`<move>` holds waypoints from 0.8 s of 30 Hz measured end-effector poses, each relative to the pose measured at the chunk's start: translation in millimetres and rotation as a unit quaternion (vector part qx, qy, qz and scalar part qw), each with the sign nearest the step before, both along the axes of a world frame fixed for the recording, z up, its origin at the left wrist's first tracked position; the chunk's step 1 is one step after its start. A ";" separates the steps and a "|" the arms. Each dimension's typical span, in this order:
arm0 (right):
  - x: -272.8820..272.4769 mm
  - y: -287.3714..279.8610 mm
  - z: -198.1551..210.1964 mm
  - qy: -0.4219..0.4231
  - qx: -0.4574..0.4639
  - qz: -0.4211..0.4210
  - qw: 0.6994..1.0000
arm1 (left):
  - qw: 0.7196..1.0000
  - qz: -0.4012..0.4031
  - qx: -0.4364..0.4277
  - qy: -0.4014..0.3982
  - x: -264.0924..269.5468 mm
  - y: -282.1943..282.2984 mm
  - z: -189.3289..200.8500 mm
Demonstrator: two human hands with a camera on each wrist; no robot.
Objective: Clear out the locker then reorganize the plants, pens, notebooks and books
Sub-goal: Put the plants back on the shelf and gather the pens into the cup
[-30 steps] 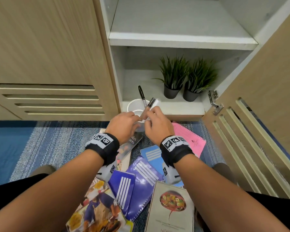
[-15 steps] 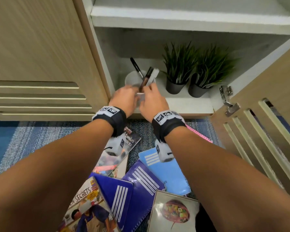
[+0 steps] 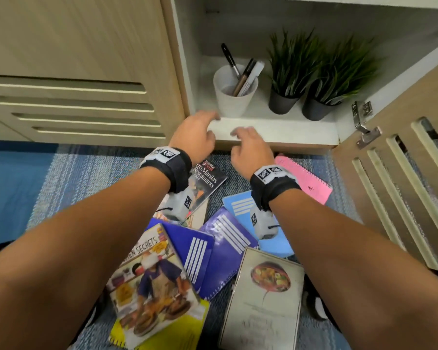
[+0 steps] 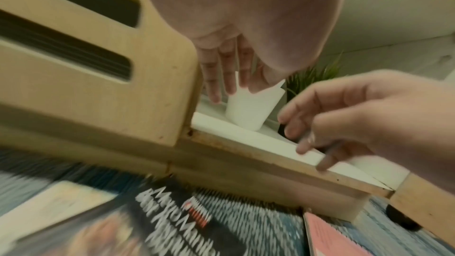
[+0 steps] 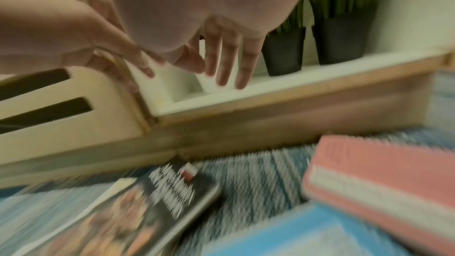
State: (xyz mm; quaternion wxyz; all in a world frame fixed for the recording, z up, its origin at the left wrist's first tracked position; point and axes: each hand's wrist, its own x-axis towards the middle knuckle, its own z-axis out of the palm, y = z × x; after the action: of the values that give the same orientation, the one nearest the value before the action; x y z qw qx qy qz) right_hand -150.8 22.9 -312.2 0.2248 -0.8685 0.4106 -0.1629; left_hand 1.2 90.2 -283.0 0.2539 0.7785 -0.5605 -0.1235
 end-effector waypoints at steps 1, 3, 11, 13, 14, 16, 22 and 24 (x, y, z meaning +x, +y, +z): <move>-4.9 14.9 -4.4 0.018 0.035 0.013 0.999 | 1.000 0.018 0.015 0.011 -0.1 18.4 -4.5; -13.9 47.2 -14.0 0.059 0.096 0.039 0.993 | 0.996 0.061 0.060 0.039 -0.6 59.4 -19.3; -33.7 174.6 -62.4 0.308 0.226 0.122 0.916 | 0.929 0.096 0.356 0.023 -17.6 196.7 -87.9; -35.0 194.8 -69.1 0.310 0.219 0.087 0.921 | 0.936 0.098 0.338 0.026 -25.4 211.3 -94.8; -35.5 198.6 -72.1 0.295 0.224 0.062 0.927 | 0.939 0.095 0.329 0.025 -29.1 215.8 -96.3; -38.8 196.8 -76.5 0.274 0.251 0.029 0.928 | 0.942 0.094 0.322 0.017 -33.0 221.2 -97.0; -46.9 187.0 -84.2 0.161 0.352 -0.018 0.922 | 0.937 0.119 0.328 0.029 -32.9 217.8 -97.4; -44.6 186.0 -85.5 0.090 0.381 -0.069 0.918 | 0.935 0.117 0.335 0.025 -33.7 216.8 -98.8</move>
State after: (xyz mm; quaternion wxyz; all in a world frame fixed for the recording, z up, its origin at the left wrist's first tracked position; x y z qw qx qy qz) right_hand -195.4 208.9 -397.6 0.4889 -0.6980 0.5187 0.0695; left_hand -32.5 307.0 -381.9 0.0051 0.8752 -0.3851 -0.2926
